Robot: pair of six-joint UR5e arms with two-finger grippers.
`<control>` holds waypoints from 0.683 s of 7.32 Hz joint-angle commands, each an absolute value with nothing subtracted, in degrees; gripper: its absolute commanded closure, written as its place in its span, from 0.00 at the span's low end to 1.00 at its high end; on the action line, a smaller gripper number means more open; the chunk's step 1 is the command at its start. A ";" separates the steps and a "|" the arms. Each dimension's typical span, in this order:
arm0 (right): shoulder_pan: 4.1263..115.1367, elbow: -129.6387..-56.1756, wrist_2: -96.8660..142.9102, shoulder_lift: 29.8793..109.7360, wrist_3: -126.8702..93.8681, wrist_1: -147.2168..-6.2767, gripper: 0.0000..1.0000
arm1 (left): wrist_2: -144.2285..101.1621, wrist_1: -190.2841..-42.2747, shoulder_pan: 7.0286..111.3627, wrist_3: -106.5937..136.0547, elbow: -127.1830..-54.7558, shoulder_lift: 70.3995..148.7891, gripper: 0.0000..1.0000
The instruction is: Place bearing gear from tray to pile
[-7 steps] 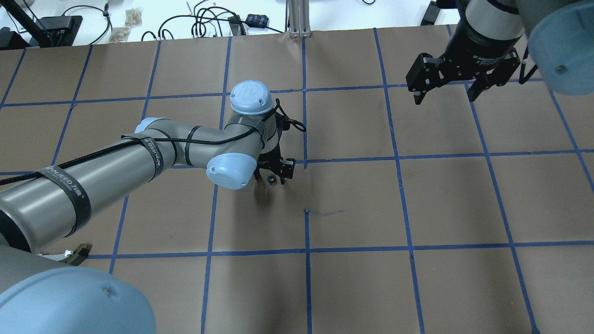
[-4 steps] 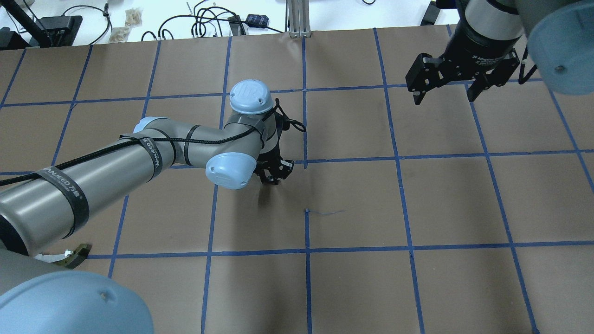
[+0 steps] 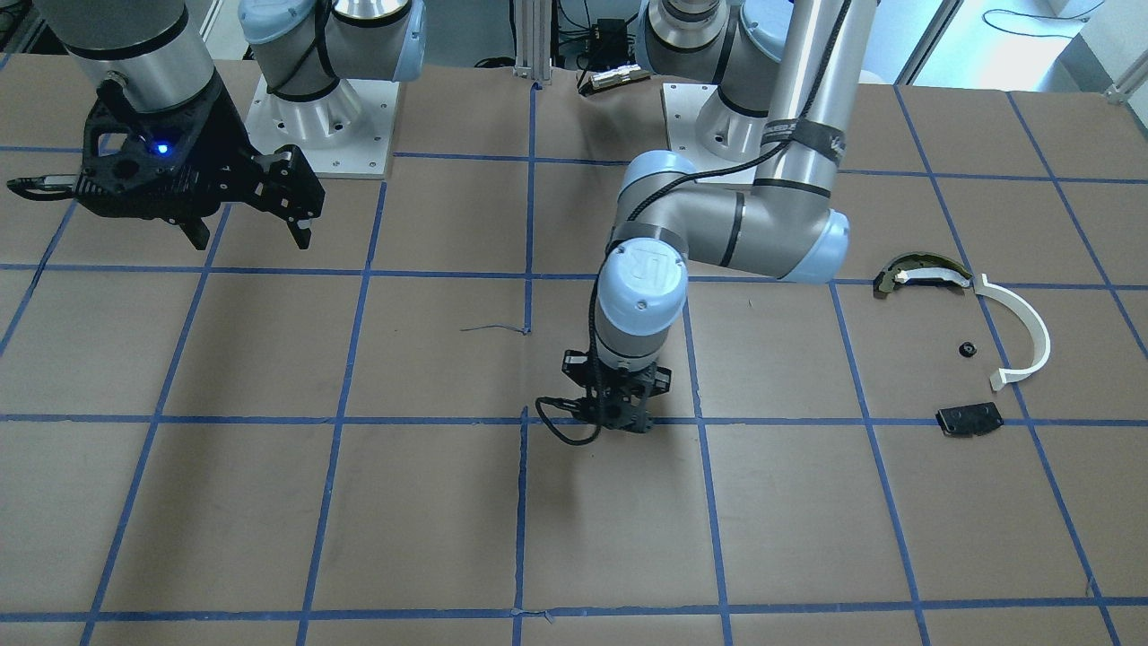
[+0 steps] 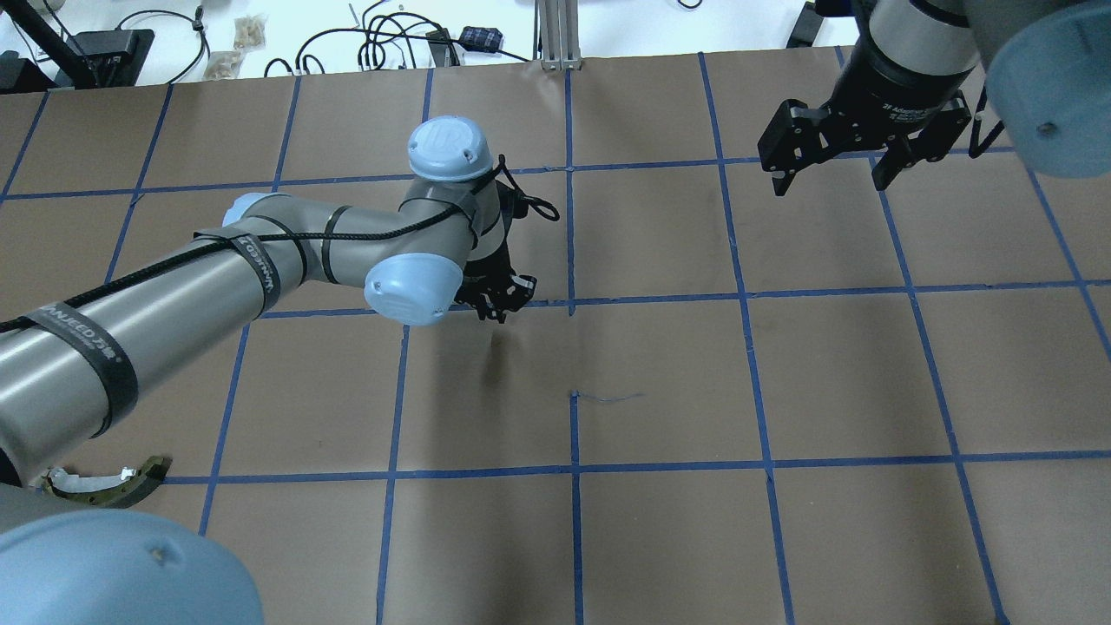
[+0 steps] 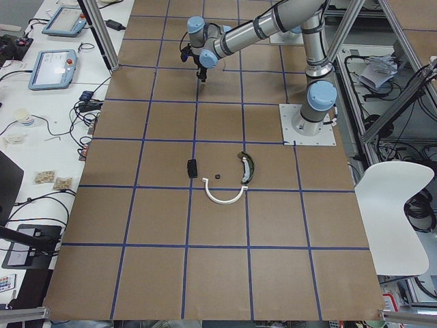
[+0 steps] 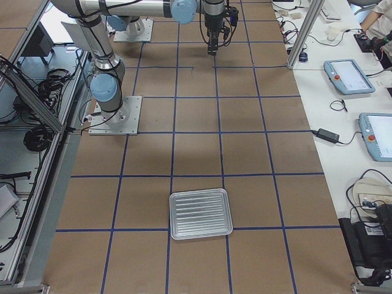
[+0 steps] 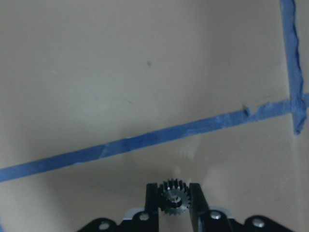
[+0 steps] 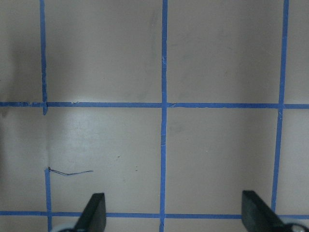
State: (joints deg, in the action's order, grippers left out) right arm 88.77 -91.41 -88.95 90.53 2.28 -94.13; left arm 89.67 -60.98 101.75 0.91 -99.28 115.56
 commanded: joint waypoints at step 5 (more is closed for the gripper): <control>88.77 -91.49 -88.68 90.53 2.29 -94.13 0.00 | 96.07 -76.03 62.38 -27.36 -91.74 111.79 1.00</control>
